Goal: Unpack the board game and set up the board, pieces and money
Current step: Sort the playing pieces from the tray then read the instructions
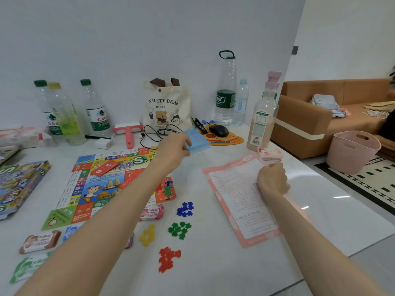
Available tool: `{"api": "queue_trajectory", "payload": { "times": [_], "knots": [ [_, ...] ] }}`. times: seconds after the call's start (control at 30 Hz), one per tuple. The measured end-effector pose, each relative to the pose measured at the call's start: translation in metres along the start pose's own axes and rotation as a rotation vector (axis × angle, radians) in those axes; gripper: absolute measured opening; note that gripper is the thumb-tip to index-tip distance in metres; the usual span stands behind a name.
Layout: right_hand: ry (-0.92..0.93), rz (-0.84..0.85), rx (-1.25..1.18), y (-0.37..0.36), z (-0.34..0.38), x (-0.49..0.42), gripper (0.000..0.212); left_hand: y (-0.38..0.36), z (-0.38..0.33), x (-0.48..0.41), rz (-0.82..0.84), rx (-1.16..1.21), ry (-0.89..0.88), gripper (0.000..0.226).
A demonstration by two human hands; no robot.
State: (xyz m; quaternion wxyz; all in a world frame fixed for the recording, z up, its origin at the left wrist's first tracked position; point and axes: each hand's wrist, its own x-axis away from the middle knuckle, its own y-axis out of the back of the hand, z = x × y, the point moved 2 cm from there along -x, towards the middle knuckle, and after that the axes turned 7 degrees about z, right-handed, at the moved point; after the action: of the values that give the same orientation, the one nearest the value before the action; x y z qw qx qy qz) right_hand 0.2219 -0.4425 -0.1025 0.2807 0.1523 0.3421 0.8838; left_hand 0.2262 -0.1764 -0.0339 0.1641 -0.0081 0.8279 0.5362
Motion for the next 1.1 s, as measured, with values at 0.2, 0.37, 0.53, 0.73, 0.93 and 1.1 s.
{"api": "queue_trajectory", "payload": {
  "times": [0.2,0.37,0.53,0.73,0.93,1.1],
  "knots": [
    [0.151,0.084,0.107,-0.021,0.011,0.009,0.032,-0.002,0.003,-0.009,0.03,0.046,-0.037,0.02],
    [0.306,0.098,0.216,-0.033,0.024,0.016,0.036,-0.006,0.012,-0.014,0.059,0.114,-0.087,0.016],
    [0.595,0.118,0.042,-0.037,0.037,0.025,0.037,-0.006,0.021,-0.02,0.103,0.209,-0.167,0.015],
    [0.888,0.078,0.172,-0.036,0.059,0.017,0.043,-0.002,0.022,-0.022,0.171,0.275,-0.228,0.016],
    [1.095,-0.013,0.294,-0.033,0.065,0.012,0.013,0.0,0.027,-0.024,0.201,0.303,-0.241,0.02],
    [1.172,-0.051,0.349,-0.032,0.07,0.017,0.005,0.002,0.034,-0.022,0.175,0.258,-0.252,0.019]
  ]
}}
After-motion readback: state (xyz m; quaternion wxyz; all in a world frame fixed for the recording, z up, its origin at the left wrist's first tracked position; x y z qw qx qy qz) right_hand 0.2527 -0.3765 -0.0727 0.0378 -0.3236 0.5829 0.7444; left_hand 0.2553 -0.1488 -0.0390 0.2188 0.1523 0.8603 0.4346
